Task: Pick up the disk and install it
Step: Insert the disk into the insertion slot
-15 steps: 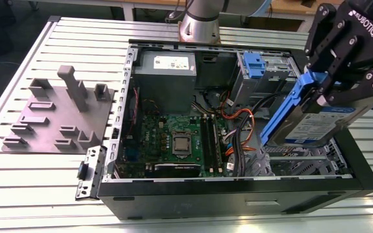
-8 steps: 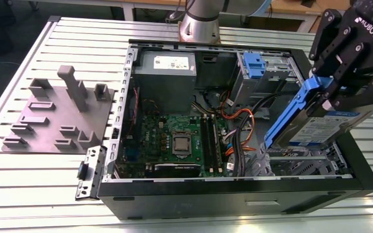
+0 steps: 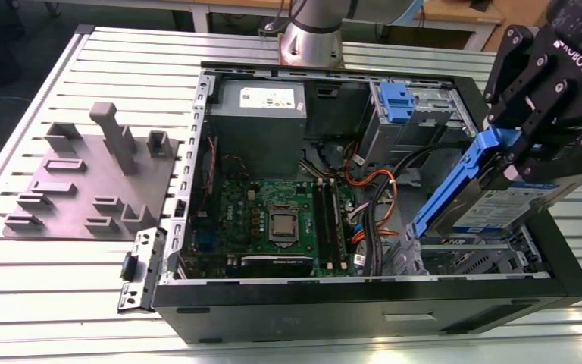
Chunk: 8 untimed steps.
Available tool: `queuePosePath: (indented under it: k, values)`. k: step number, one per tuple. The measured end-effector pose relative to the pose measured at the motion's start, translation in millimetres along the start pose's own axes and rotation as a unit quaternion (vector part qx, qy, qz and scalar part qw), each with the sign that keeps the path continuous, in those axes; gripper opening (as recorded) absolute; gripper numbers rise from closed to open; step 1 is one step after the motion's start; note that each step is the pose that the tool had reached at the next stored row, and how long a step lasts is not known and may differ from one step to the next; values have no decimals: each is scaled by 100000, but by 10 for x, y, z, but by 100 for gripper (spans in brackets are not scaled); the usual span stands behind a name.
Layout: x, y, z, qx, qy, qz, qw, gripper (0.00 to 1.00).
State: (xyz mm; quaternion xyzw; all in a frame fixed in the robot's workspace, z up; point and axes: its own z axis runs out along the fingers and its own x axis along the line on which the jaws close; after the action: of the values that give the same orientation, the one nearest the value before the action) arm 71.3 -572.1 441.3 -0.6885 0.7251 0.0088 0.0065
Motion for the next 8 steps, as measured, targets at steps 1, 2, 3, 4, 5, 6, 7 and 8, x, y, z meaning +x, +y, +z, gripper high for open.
queuePosePath:
  k: [1,2,3,4,5,6,7,8]
  values:
    - [0,-6,11,-1,-1,-27,100000,36]
    - [0,-10,21,-2,3,-56,100000,36]
    - [0,-10,30,-2,3,-61,100000,36]
    - [0,-12,39,-2,-1,-76,100000,36]
    - [0,-14,49,-3,-8,-91,100000,36]
    - [0,-15,58,-3,-6,-102,100000,36]
    - [1,-16,69,-3,-8,-123,100000,36]
    - [1,-18,80,-3,-9,-150,100000,36]
